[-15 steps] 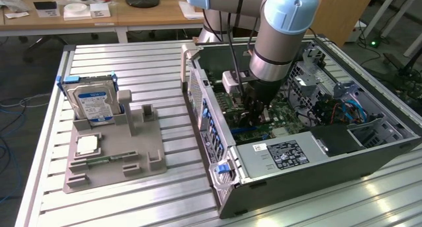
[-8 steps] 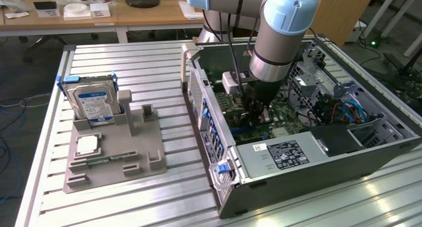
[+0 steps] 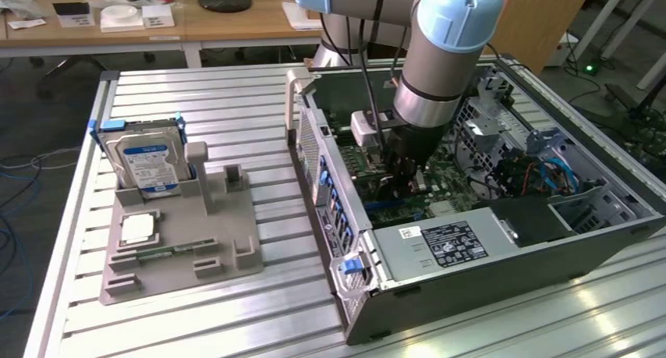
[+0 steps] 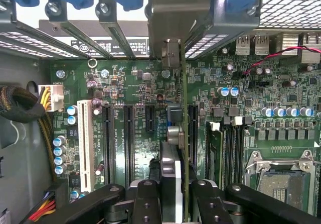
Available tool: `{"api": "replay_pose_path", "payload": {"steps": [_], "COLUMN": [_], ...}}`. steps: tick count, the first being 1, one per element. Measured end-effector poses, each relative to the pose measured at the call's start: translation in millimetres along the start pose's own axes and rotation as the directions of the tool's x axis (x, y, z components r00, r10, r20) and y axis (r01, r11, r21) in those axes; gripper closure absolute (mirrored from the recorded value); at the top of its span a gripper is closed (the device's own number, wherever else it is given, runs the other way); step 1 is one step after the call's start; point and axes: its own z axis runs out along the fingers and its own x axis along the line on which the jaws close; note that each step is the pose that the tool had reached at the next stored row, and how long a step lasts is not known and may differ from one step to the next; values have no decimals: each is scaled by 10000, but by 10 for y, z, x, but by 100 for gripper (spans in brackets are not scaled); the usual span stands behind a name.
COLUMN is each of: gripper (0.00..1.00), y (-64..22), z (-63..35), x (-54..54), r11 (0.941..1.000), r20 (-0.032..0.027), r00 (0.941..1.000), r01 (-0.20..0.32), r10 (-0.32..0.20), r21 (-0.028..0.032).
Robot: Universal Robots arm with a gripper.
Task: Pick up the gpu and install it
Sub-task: 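Insert the gpu into the slot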
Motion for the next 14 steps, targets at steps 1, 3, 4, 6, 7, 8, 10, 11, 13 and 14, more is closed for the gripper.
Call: {"api": "replay_pose_path", "payload": {"steps": [1,3,4,6,7,8,10,11,13,14], "gripper": [72,72,72,72,72,72,72,72,72,72], "y": [0,0,0,0,0,0,0,0,0,0], "z": [0,0,0,0,0,1,2,2,2,2], "x": [0,0,0,0,0,0,4,5,6,6], "r11": [10000,10000,10000,10000,10000,10000,10000,10000,10000,10000], "r20": [1,0,0,-2,-2,-1,0,1,0,0], "r00": [10000,10000,10000,10000,10000,10000,10000,10000,10000,10000], "r01": [0,0,0,1,0,1,0,0,0,0], "r10": [0,0,0,-1,0,-1,0,0,0,0], "r21": [1,2,2,1,1,2,2,2,2,2]}}
